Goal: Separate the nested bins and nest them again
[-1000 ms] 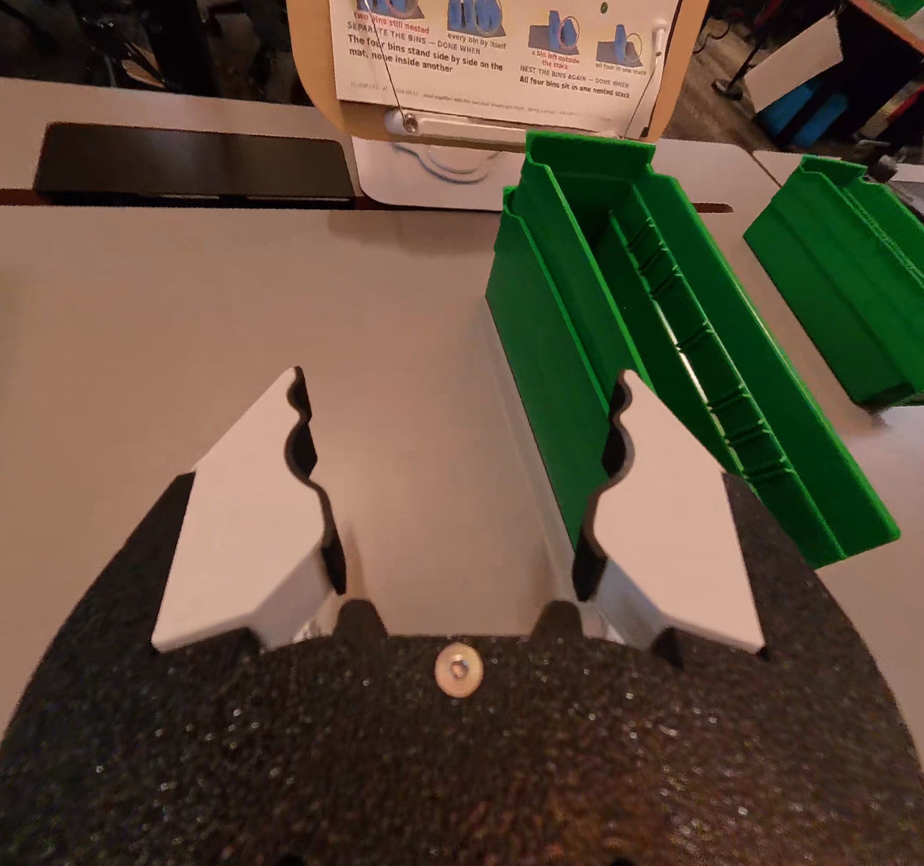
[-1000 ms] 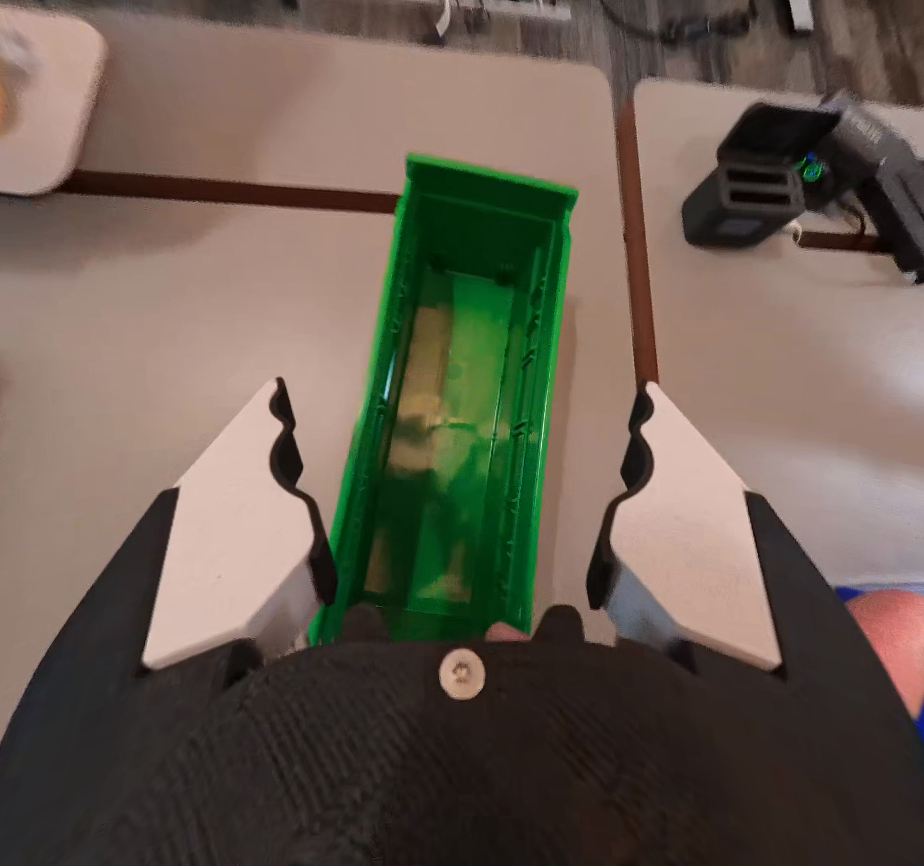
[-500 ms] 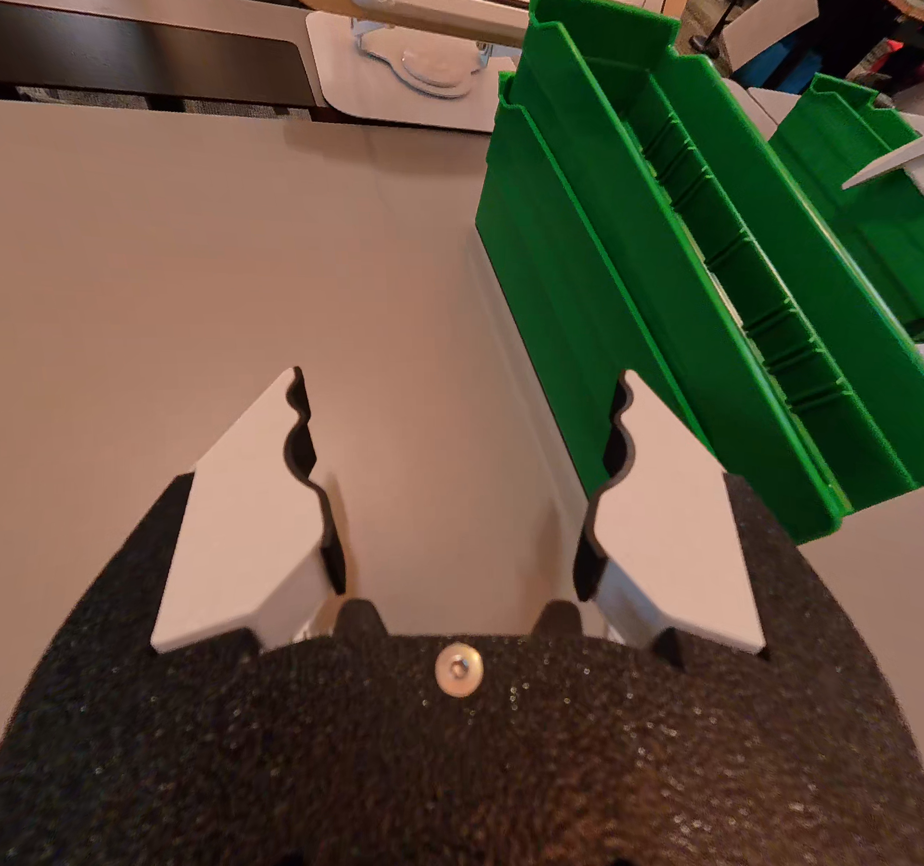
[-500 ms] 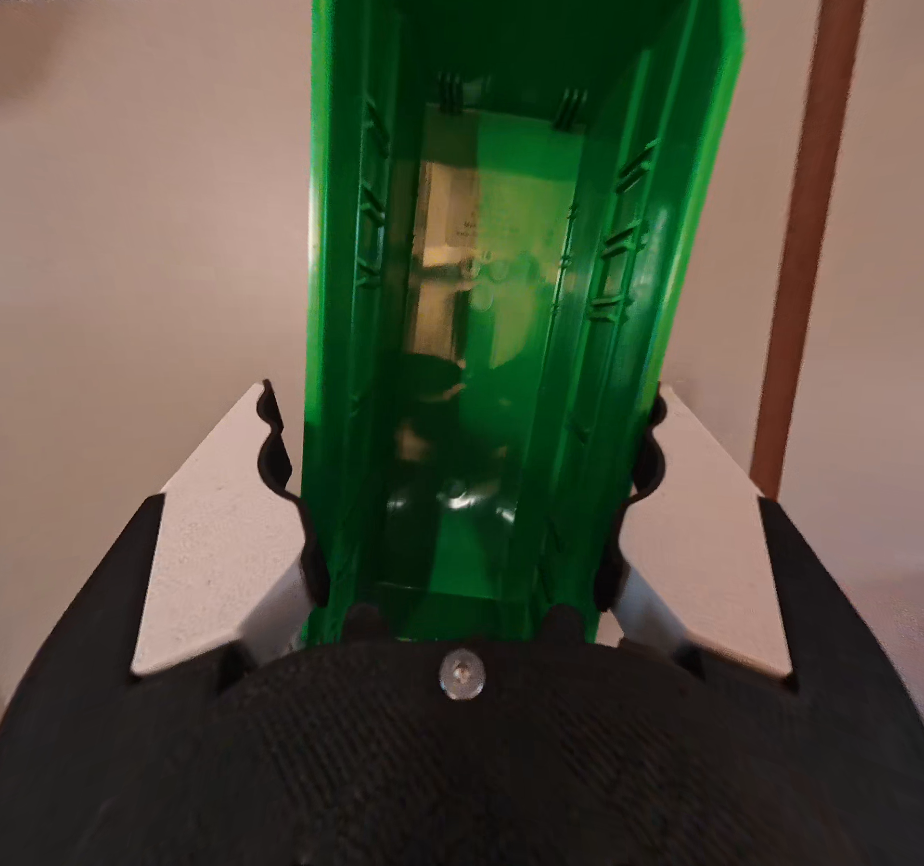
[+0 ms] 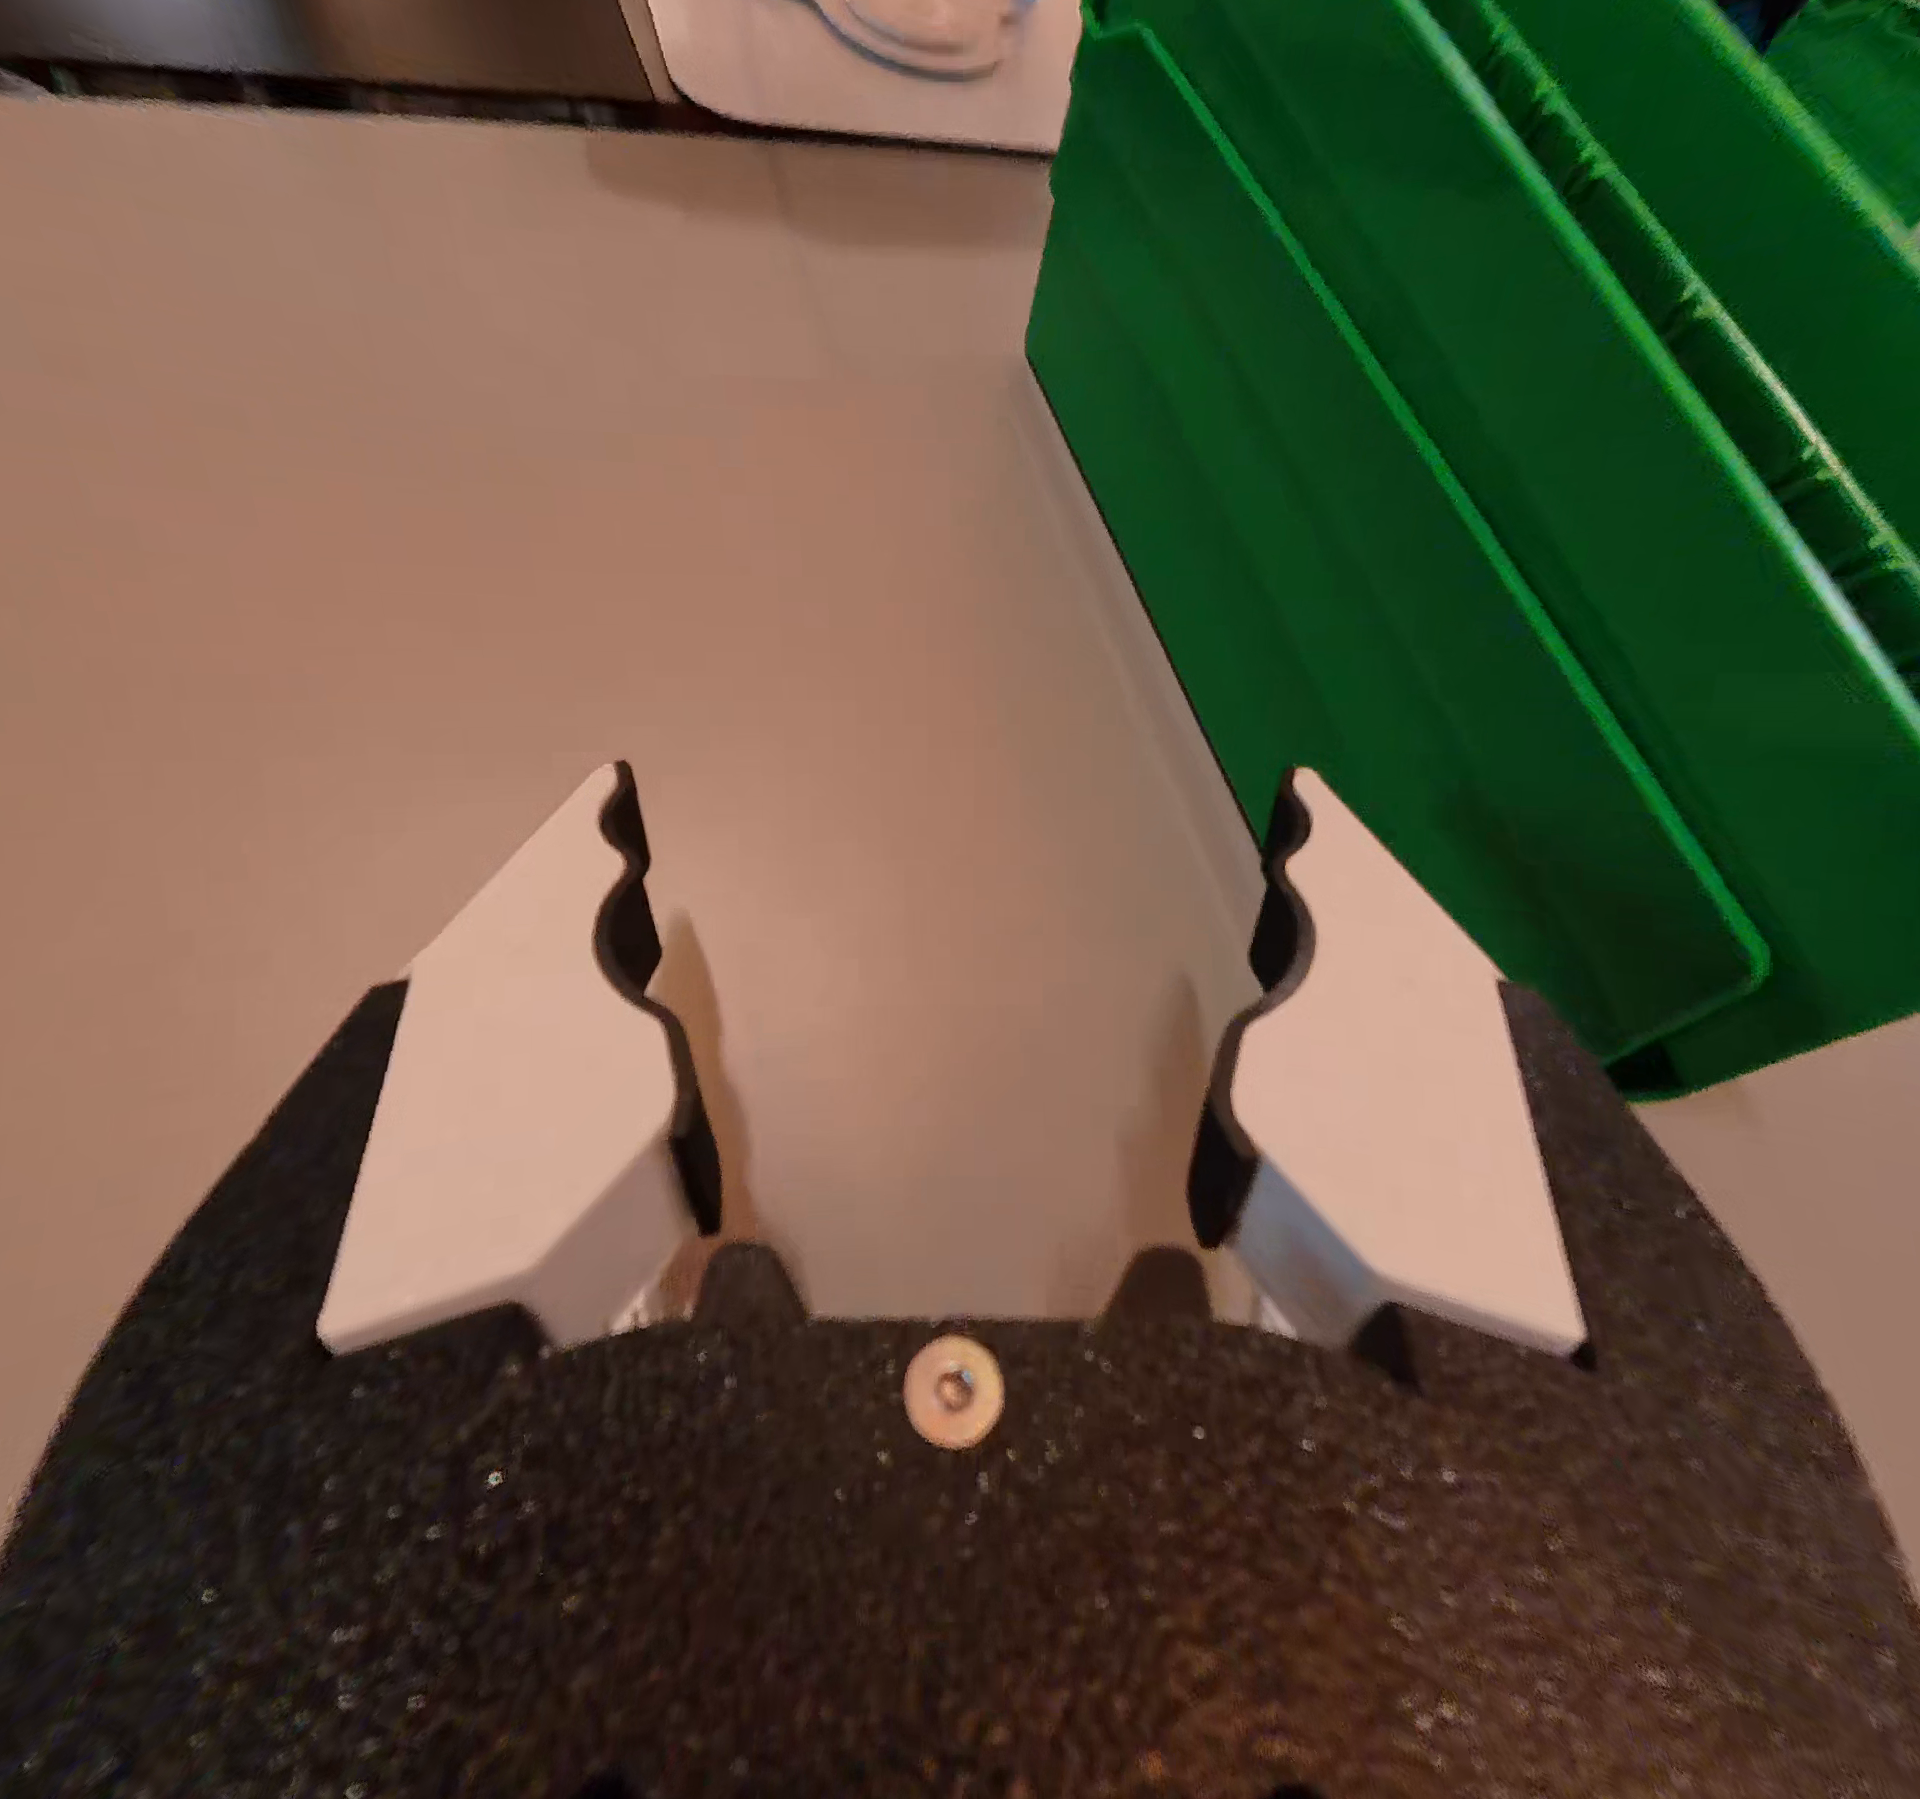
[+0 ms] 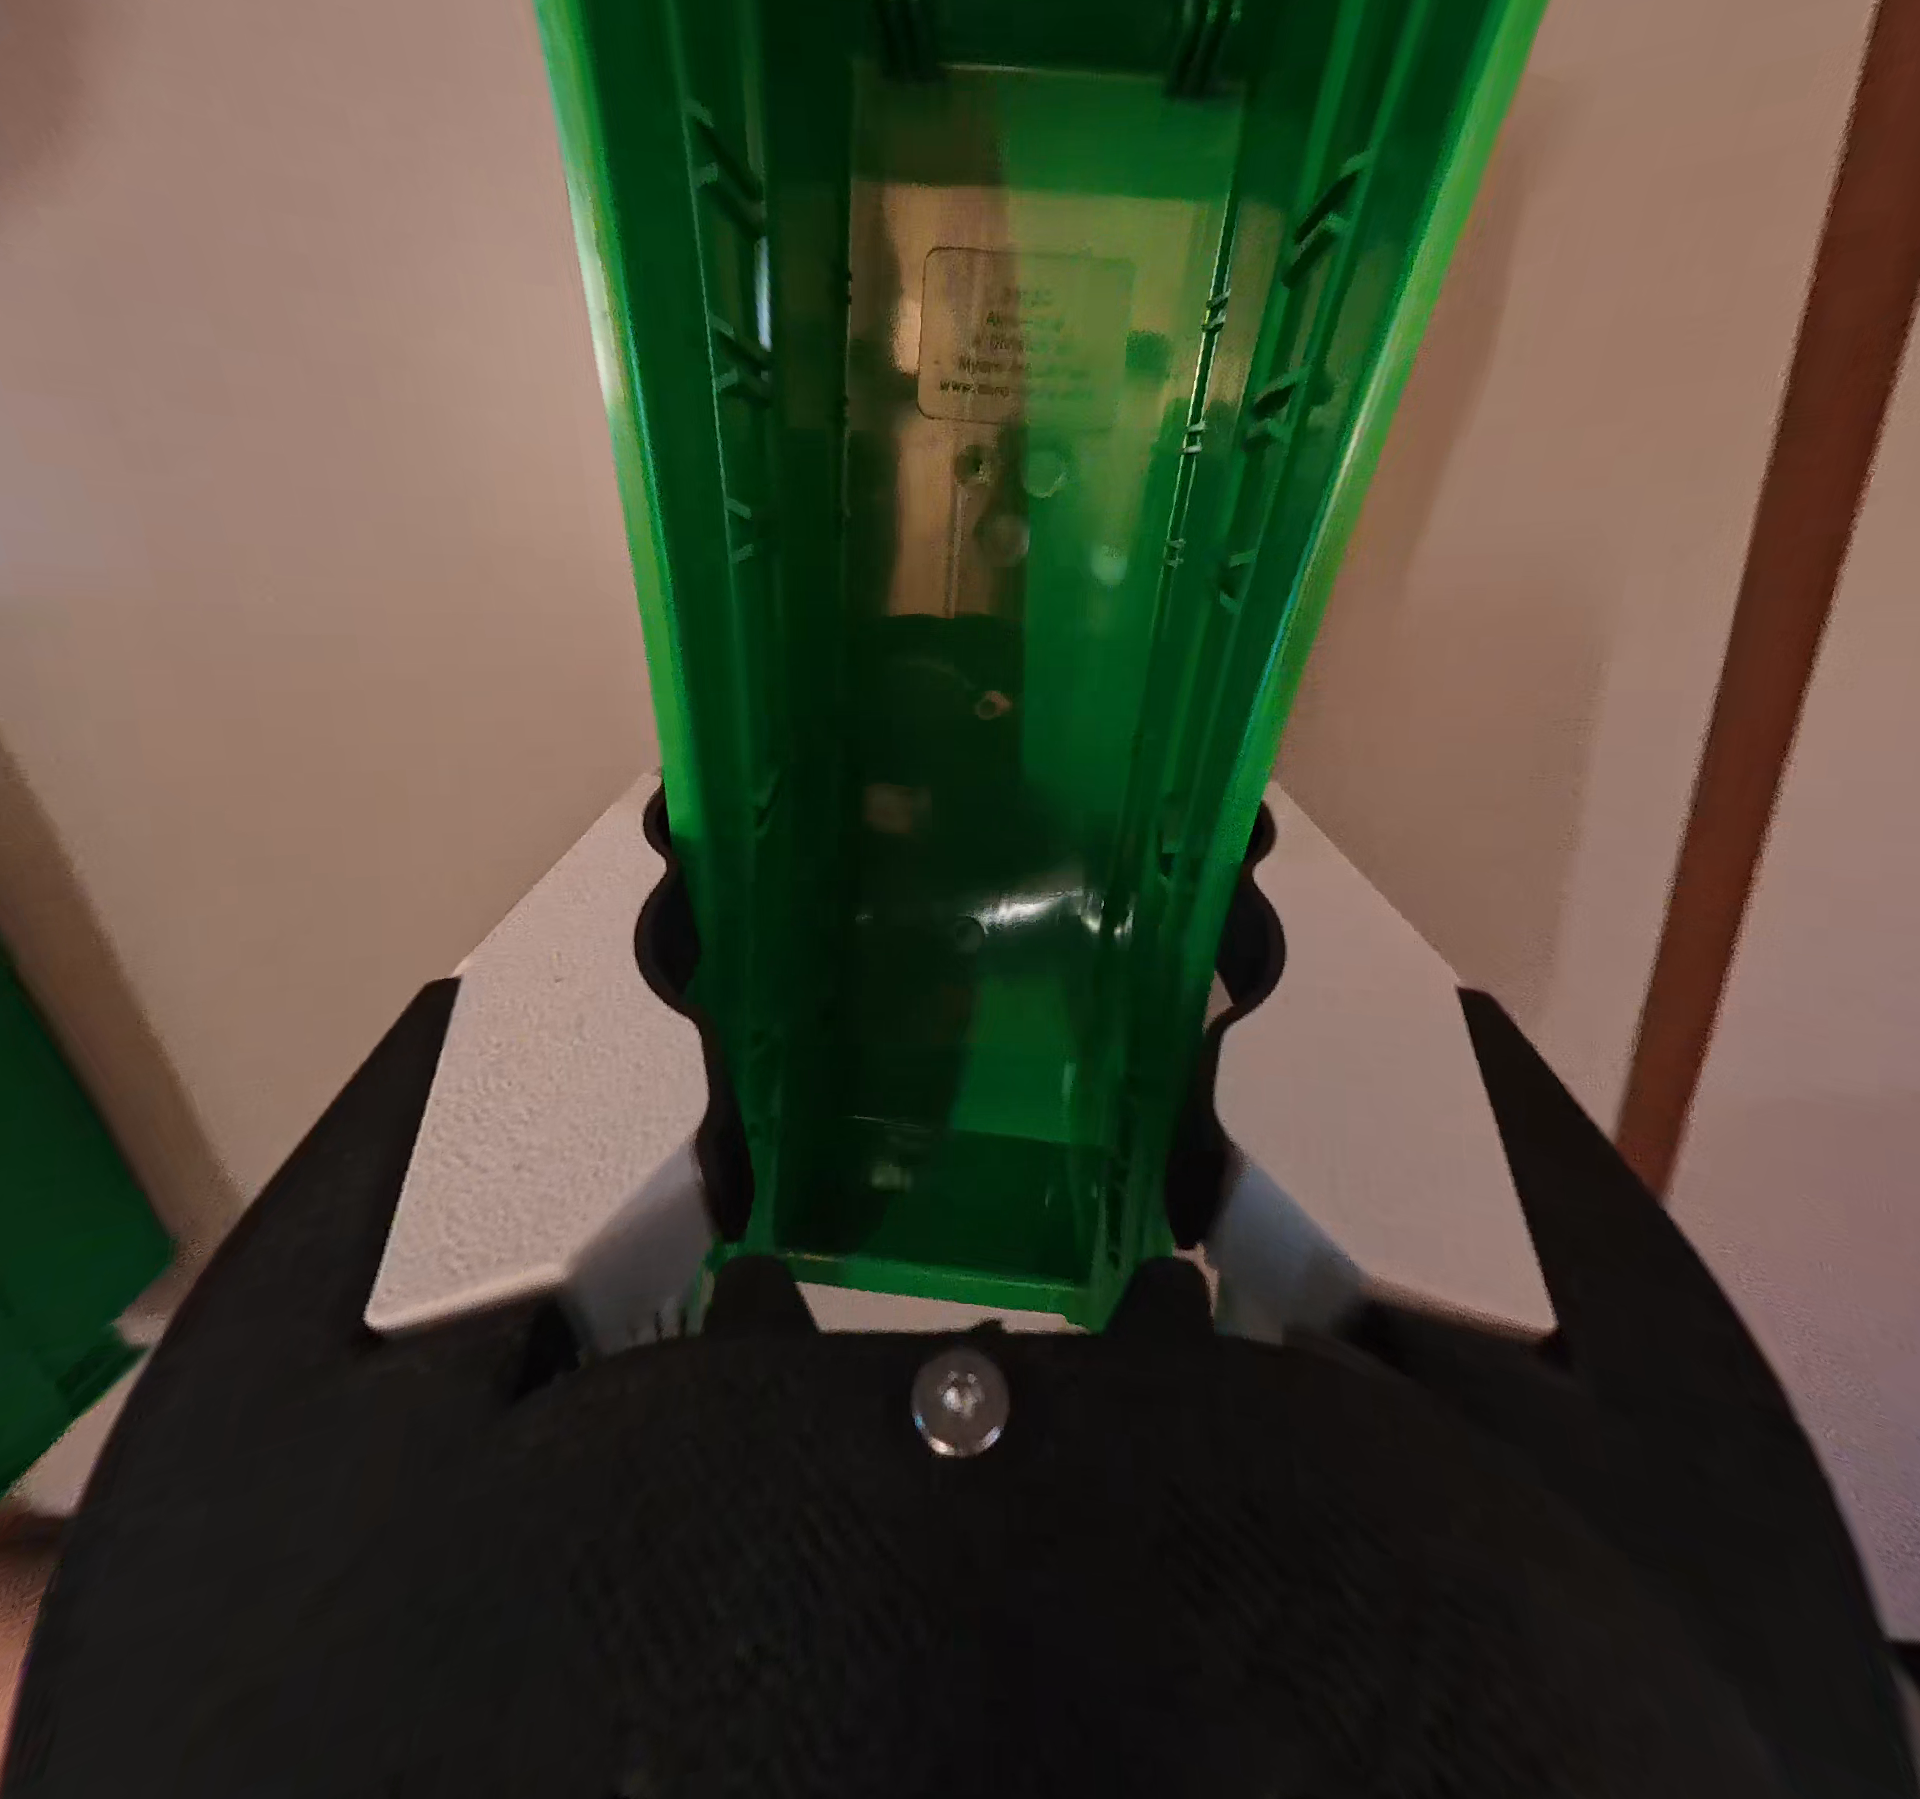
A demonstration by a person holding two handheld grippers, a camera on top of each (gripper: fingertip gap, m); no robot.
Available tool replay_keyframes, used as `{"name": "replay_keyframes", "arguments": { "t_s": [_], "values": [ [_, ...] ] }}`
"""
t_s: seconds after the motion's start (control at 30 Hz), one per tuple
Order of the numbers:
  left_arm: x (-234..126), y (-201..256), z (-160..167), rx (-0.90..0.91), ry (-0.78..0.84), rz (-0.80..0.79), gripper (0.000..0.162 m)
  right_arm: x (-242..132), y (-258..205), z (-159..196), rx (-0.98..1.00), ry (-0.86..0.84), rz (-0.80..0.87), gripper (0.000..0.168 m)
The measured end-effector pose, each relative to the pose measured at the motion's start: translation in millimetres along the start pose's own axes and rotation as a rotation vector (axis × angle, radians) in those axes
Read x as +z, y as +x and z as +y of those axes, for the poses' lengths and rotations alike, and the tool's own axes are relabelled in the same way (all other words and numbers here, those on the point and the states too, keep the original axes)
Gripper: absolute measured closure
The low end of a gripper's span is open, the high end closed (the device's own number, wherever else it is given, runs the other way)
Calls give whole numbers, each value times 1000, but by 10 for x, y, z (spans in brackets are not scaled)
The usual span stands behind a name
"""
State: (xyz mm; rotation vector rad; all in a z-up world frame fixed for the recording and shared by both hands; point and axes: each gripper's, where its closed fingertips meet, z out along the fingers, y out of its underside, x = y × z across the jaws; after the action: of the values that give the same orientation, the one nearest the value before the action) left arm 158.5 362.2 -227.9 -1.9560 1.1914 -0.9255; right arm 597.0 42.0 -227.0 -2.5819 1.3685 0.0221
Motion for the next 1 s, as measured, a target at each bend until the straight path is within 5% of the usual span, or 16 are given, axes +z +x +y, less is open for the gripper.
{"name": "replay_keyframes", "arguments": {
  "t_s": [0.17,0.5,0.77,1.0],
  "values": [
    [-41,71,-57,-3,27,26,49,-266,-154,62,132,38,-88,66],
    [-229,222,-189,40,69,38,49,-1231,-916,184,28,98,-12,67],
    [-335,325,-267,59,92,56,49,-1853,-2067,331,-62,180,-52,65],
    [-354,441,-275,83,90,76,49,-1909,-3231,517,-156,204,-105,64]
  ]
}}
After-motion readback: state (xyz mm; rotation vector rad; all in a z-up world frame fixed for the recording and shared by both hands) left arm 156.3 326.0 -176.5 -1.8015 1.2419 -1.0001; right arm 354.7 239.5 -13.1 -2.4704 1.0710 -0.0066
